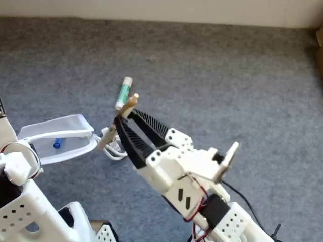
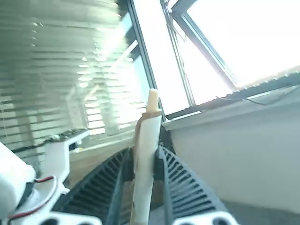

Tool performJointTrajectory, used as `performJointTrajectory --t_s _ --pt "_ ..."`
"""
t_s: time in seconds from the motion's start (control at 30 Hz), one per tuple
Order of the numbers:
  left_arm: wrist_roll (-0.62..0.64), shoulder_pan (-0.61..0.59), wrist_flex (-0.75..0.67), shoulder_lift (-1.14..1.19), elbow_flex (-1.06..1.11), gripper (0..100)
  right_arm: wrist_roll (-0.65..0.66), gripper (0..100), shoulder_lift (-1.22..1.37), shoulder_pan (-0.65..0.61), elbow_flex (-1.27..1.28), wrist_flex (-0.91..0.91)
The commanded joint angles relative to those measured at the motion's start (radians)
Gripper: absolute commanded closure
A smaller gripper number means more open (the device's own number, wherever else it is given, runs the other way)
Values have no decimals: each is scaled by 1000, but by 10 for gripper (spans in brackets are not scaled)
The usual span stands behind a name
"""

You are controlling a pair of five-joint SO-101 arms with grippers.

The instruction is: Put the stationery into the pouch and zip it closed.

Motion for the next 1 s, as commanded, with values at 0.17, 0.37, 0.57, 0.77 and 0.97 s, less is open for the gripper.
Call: performJointTrajectory --t_s 0.17,0.37,0.57,0.77,0.97 --pt "9 -8 -25 -8 -24 993 26 995 -47 -58 -16 -35" --pt "8 -13 -23 -8 -22 993 184 994 211 -94 -91 -196" --pt "6 -13 -28 -8 4 993 259 994 435 -117 -130 -429" --pt "6 -8 -28 -8 5 993 295 994 529 -116 -134 -547" --pt "6 -12 -29 -8 5 993 301 994 636 -114 -134 -668"
